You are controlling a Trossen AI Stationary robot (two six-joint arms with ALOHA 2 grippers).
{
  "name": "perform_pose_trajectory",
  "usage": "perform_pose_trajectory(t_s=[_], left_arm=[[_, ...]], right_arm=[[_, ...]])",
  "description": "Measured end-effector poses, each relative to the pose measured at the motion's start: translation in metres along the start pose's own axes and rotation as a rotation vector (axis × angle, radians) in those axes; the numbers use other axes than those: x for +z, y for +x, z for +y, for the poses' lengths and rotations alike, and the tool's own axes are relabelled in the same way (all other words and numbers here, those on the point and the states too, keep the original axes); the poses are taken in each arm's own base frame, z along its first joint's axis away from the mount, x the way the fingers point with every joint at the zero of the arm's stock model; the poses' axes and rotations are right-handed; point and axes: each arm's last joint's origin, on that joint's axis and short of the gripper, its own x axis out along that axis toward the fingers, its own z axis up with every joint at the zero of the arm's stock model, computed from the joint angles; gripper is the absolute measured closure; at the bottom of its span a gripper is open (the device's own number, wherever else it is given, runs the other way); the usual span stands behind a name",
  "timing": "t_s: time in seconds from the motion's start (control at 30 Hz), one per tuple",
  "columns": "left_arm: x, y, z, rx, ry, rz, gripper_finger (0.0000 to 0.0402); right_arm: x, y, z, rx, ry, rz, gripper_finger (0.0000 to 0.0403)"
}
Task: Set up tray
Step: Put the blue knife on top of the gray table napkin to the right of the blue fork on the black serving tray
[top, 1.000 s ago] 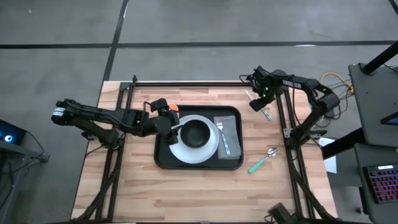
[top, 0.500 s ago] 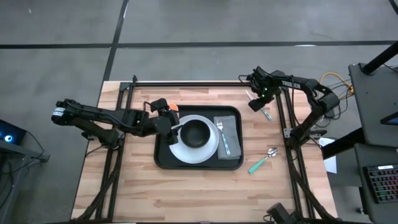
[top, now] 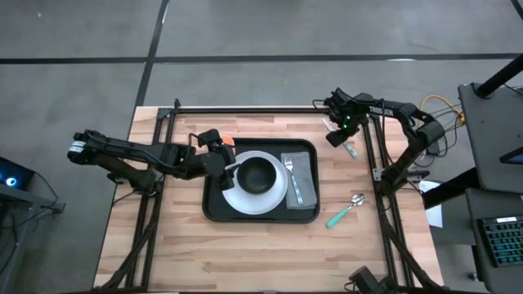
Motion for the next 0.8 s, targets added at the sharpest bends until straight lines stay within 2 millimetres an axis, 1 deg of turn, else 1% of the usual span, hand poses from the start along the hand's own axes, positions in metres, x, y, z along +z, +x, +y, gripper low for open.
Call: perform_pose_trajectory(t_s=[0.23,0.43,0.5,0.6,0.67,0.8], left_arm=[[0.000,0.000,-0.001,-0.018,-0.008,0.002,0.0140],[0.000,0.000,0.000,-0.020,-0.008,0.002,0.0140],[0.000,0.000,0.000,-0.020,-0.008,0.002,0.0140],[0.000,0.000,0.000,-0.021,-0.008,0.002,0.0140],[0.000,0.000,0.000,-0.022,-0.008,0.002,0.0140],[0.000,0.000,0.000,-0.022,-0.008,0.002,0.0140]], right_arm=[[0.000,0.000,0.001,0.000,0.002,0.003,0.0275],[-0.002,-0.014,0.001,0.001,0.054,0.087,0.0275],[-0.001,-0.018,0.001,0.005,0.060,0.086,0.0275],[0.002,-0.021,0.002,0.071,0.062,0.077,0.0275],[0.005,-0.019,0.003,0.089,0.061,0.082,0.0275],[0.012,-0.004,0.003,0.071,0.057,0.142,0.0275]])
